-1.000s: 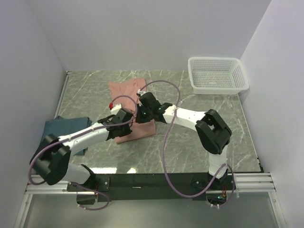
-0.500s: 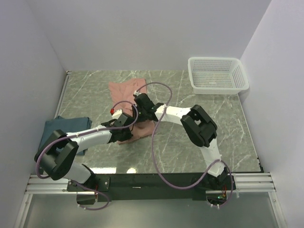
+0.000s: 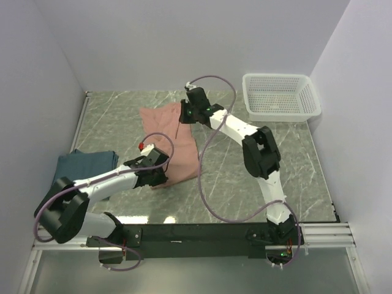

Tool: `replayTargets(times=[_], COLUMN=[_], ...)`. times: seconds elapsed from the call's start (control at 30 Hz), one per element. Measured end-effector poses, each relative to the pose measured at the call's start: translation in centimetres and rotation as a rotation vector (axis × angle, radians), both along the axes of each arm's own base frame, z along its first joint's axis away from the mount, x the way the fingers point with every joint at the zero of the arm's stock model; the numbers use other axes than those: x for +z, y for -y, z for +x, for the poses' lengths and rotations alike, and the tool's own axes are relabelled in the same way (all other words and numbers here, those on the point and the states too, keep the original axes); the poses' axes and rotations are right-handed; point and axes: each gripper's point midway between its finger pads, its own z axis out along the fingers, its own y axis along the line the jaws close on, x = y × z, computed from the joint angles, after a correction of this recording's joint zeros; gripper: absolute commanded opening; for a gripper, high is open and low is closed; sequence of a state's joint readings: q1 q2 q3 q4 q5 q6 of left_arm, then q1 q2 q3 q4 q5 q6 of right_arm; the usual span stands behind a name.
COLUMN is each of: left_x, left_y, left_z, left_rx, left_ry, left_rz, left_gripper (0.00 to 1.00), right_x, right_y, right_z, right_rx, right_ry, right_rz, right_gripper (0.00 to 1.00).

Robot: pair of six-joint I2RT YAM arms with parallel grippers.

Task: Fold and stack the t-shirts
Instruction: Fold the tshirt

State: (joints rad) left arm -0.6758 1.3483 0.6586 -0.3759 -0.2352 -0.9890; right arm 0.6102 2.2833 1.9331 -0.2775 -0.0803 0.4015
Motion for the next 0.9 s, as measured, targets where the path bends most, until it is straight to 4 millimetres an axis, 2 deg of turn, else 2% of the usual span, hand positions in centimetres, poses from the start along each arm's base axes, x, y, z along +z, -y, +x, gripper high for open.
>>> replayTargets(times=[0.07,0.17,0.3,0.4,0.53,0.63,0.7,0.77,0.9], left_x=[0.9,2.7,5.4,5.9,4.4,1.5,-0.8,-0.8,-0.9], left_y=[-0.3,-0.7,-0.5,-1.0,-3.0,-4.8,-5.8,-5.7,-5.8], left_z=[-0.3,-0.3,0.5,1.1,2.6,2.4,1.3,1.4,0.9], left_rx=[0.002,0.011,0.025,0.052,0.136,0.197,0.227,0.245,0.278], left_ry=[0.008,0.046,0.116,0.130,0.113,0.037,-0.041,-0.043,-0.045], left_rz=[-0.004,-0.017,-0.065,-0.077,-0.069,-0.040,-0.013,-0.031,-0.056], left_gripper=[0.32,0.37,0.37,0.35,0.33,0.31,0.30,0.30,0.30], right_x=[0.7,1.0,0.9,-0.1,-2.6,-4.9,-6.8,-8.6,-8.6], right_y=[1.2,2.3,3.1,3.3,3.7,4.1,4.6,5.4,6.7], right_z=[-1.7,-6.4,-13.7,-17.9,-20.6,-21.8,-22.6,-23.7,-24.1], right_rx=[0.013,0.067,0.147,0.191,0.198,0.182,0.163,0.140,0.121], right_ry=[-0.020,-0.079,-0.189,-0.284,-0.378,-0.446,-0.496,-0.564,-0.577], right_rz=[0.002,0.041,0.163,0.246,0.296,0.312,0.328,0.360,0.448], right_gripper=[0.25,0.25,0.25,0.26,0.27,0.27,0.27,0.27,0.27])
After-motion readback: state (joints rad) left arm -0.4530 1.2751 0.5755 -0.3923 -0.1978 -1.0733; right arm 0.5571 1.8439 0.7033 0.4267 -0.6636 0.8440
